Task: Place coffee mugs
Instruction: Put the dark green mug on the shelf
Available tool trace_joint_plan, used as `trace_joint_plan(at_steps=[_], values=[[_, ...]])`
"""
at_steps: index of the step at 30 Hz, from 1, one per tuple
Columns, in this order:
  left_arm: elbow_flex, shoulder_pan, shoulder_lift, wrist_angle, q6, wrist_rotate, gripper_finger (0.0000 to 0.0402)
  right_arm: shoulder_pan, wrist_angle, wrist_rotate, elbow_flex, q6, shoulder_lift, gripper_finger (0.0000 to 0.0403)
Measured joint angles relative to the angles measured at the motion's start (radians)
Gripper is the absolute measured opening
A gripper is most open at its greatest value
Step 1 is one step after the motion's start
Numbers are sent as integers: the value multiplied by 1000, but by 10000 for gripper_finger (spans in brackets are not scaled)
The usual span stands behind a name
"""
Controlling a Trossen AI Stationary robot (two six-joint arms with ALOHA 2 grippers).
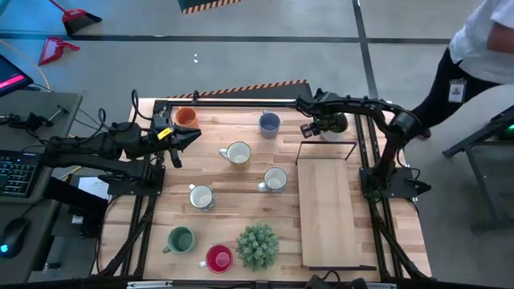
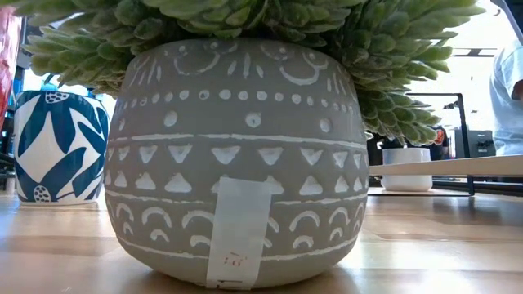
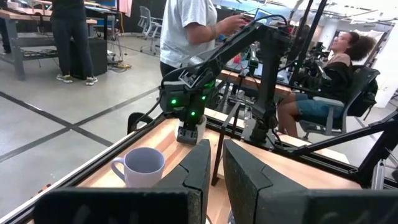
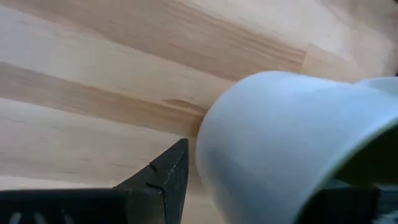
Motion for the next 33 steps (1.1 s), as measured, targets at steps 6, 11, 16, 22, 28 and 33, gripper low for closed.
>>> trace_joint_plan(at_steps=[6,11,16,22,28,33], values=[[0,0,0,0,0,0,35,0,4,-9,-1,-23,9,132],[0,0,0,0,1,0,35,0,18,-24,-1,-63,9,74],[0,0,2,0,1,-1,35,0,44,-55,-1,-122,9,8],[0,0,13,0,1,-1,35,6,70,-108,1,-167,5,4],[0,0,35,-2,2,-1,35,39,76,-156,43,-202,-52,2],[0,0,61,-22,1,-1,35,40,79,-140,125,-213,-153,2]])
